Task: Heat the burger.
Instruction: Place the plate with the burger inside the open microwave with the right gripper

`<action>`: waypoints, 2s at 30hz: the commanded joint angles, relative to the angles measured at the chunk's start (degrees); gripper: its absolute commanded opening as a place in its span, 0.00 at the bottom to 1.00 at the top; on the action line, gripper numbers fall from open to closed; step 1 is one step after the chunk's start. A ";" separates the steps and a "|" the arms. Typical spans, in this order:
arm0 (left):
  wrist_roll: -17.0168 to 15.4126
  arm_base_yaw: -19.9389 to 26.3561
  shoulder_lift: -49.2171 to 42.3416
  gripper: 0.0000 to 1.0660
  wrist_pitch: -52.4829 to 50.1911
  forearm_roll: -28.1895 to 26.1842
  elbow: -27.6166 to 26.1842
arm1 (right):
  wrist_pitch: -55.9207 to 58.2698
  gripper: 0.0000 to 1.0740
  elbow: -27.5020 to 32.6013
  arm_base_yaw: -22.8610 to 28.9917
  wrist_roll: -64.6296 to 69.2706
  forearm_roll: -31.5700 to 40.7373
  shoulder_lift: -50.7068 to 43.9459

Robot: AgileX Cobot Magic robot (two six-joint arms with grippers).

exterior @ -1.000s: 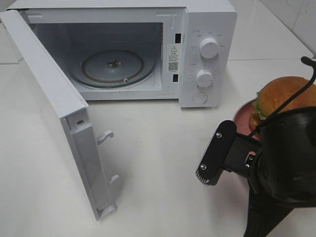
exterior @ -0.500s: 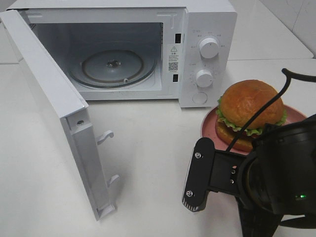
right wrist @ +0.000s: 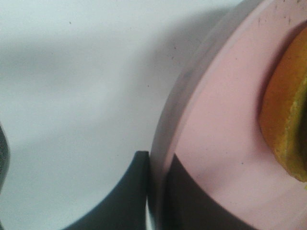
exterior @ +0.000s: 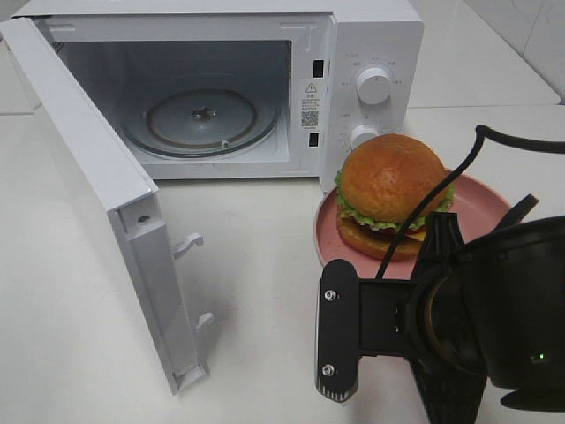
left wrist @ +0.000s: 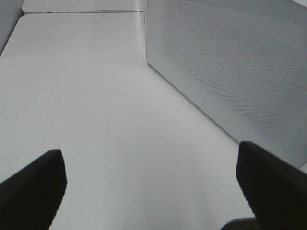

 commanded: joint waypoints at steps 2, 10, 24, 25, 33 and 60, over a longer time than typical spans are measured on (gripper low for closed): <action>-0.06 0.00 -0.23 0.83 -0.11 -0.46 0.11 | -3.09 0.00 -0.17 0.23 -6.13 -3.27 -0.57; -0.06 0.00 -0.23 0.83 -0.11 -0.46 0.11 | -5.56 0.01 -0.17 0.23 -12.26 -3.27 -0.57; -0.06 0.00 -0.23 0.83 -0.11 -0.46 0.11 | -9.57 0.00 -0.17 0.06 -14.32 -4.64 -0.57; -0.06 0.00 -0.23 0.83 -0.11 -0.46 0.11 | -9.57 0.00 -0.17 0.06 -16.27 -4.93 -0.57; -0.06 0.00 -0.23 0.83 -0.11 -0.46 0.11 | -11.17 0.00 -0.17 -1.60 -23.26 -5.50 -0.57; -0.06 0.00 -0.23 0.83 -0.11 -0.46 0.11 | -19.77 0.00 -10.08 -17.53 -67.90 21.83 -0.57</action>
